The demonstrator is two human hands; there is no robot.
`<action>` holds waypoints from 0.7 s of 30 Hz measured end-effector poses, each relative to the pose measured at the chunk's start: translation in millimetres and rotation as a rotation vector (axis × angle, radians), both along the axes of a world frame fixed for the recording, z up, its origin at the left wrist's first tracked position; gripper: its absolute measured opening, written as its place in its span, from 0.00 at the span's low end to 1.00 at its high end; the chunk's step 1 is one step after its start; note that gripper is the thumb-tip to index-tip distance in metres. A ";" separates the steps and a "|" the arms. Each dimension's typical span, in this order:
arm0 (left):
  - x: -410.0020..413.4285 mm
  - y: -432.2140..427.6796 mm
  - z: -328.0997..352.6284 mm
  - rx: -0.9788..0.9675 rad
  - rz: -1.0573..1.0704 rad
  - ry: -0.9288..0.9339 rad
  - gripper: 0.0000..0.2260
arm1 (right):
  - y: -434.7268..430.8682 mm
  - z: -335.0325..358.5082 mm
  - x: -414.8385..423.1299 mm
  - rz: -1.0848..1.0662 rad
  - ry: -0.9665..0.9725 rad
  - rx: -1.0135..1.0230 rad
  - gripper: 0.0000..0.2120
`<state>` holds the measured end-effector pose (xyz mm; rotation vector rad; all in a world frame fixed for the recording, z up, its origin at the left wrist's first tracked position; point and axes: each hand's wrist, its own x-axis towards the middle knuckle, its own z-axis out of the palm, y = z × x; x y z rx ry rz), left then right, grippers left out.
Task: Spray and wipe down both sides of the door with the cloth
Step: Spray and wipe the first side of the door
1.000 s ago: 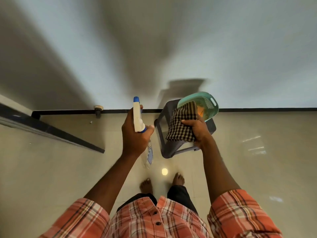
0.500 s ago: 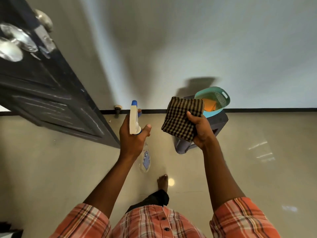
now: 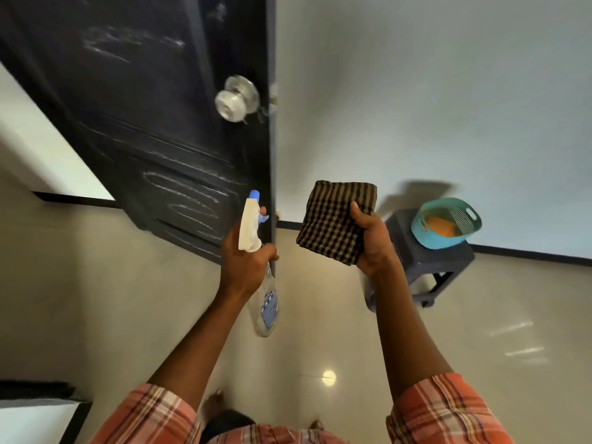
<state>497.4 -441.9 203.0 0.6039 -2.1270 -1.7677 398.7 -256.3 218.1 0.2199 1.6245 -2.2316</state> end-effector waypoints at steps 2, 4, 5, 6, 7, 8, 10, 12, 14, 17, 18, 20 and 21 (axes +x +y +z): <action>10.9 -42.2 2.5 -0.019 0.021 0.009 0.25 | -45.8 5.5 6.9 0.003 0.017 0.038 0.19; 19.4 -78.4 2.3 -0.024 0.038 0.002 0.26 | -86.1 8.7 13.2 0.004 0.039 0.061 0.19; 23.1 -104.4 3.8 -0.028 0.034 0.015 0.25 | -114.9 10.5 16.2 0.005 0.046 0.068 0.19; 25.0 -112.8 5.5 -0.032 0.028 0.010 0.23 | -127.0 11.0 18.1 0.002 0.054 0.072 0.18; 26.7 -134.7 8.2 -0.033 0.032 0.010 0.22 | -152.5 13.9 20.6 -0.001 0.070 0.075 0.18; 29.0 -160.2 10.7 -0.038 0.029 0.016 0.21 | -181.5 16.0 23.2 -0.013 0.082 0.075 0.18; 33.4 -196.9 19.0 -0.047 0.027 0.020 0.21 | -223.4 22.2 28.7 -0.031 0.107 0.063 0.19; 34.0 -232.8 31.4 -0.051 0.025 0.020 0.20 | -260.0 31.6 31.4 -0.056 0.125 0.035 0.17; 31.4 -261.2 41.3 -0.045 0.024 0.038 0.18 | -286.5 41.1 29.6 -0.098 0.150 0.007 0.13; 23.0 -298.6 56.3 -0.037 0.029 0.081 0.16 | -321.6 57.5 18.2 -0.166 0.212 -0.028 0.08; 17.8 -309.3 61.0 -0.030 0.029 0.101 0.16 | -332.7 63.2 11.8 -0.191 0.234 -0.044 0.08; 6.1 -326.8 69.0 -0.023 0.029 0.134 0.17 | -352.0 75.6 -0.4 -0.245 0.266 -0.084 0.09; -0.5 -335.4 74.0 -0.019 0.027 0.151 0.17 | -362.6 81.9 -7.0 -0.275 0.277 -0.106 0.10</action>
